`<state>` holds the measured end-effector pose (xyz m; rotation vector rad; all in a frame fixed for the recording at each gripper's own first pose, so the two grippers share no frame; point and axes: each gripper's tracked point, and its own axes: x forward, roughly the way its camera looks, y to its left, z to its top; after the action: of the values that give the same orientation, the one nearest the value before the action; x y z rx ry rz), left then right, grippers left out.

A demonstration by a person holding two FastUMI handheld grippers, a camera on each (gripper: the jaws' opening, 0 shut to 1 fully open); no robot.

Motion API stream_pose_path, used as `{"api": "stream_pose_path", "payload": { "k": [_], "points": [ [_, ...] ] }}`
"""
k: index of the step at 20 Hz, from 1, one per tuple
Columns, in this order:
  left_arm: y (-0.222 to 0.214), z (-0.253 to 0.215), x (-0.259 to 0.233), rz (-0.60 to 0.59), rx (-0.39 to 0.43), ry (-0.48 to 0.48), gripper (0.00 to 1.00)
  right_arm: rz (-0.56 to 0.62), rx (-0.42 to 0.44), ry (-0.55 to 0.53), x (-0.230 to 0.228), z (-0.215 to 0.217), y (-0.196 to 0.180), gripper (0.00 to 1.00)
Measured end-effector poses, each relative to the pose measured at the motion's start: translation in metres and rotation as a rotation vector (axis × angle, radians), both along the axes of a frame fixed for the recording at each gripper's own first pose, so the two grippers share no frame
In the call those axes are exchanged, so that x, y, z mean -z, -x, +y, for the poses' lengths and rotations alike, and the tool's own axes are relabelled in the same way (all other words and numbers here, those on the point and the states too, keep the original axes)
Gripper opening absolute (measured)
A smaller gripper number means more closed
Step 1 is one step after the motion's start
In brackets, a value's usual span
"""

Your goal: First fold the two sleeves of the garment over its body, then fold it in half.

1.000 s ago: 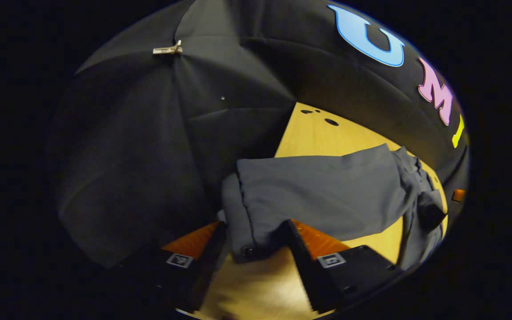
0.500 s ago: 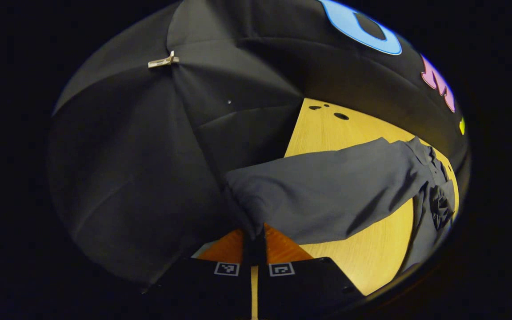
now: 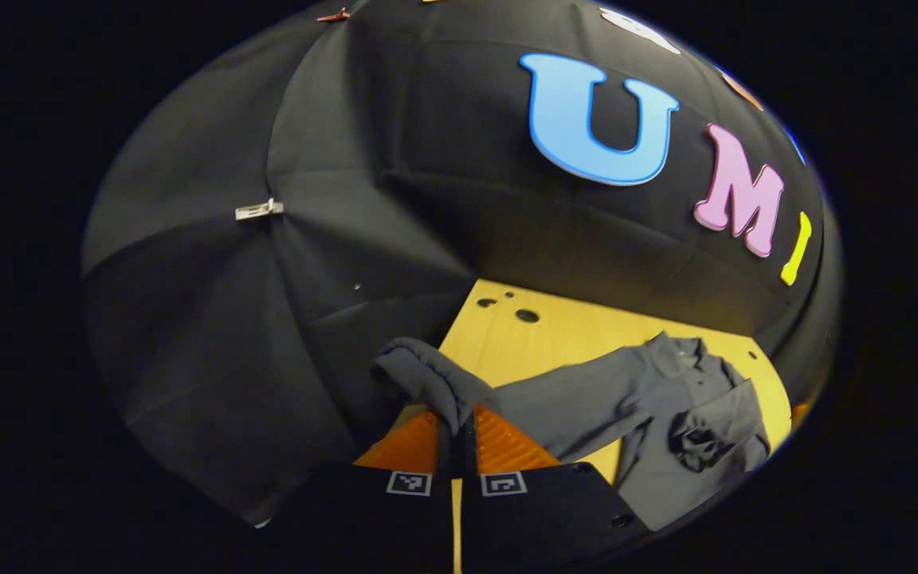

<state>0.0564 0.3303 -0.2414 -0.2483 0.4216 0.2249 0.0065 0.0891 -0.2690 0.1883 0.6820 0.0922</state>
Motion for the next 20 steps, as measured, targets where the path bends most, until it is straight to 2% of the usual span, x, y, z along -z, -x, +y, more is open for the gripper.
{"api": "stream_pose_path", "payload": {
  "k": [1, 4, 10, 16, 20],
  "points": [
    [-0.003, -0.017, -0.015, -0.025, 0.02, 0.005, 0.08, -0.001, 0.008, -0.001, 0.0, -0.009, 0.001, 0.6],
    [-0.018, -0.066, -0.053, -0.082, 0.091, -0.01, 0.08, -0.005, 0.046, -0.019, 0.0, -0.036, 0.004, 0.6],
    [-0.042, -0.197, -0.095, -0.131, 0.302, -0.059, 0.08, -0.012, 0.12, -0.073, 0.012, -0.083, 0.013, 0.6],
    [-0.054, -0.323, -0.081, -0.098, 0.478, -0.034, 0.08, -0.008, 0.197, -0.101, 0.018, -0.133, 0.036, 0.61],
    [-0.056, -0.381, -0.057, -0.055, 0.563, -0.058, 0.08, 0.003, 0.243, -0.123, 0.024, -0.159, 0.05, 0.62]
  ]
}}
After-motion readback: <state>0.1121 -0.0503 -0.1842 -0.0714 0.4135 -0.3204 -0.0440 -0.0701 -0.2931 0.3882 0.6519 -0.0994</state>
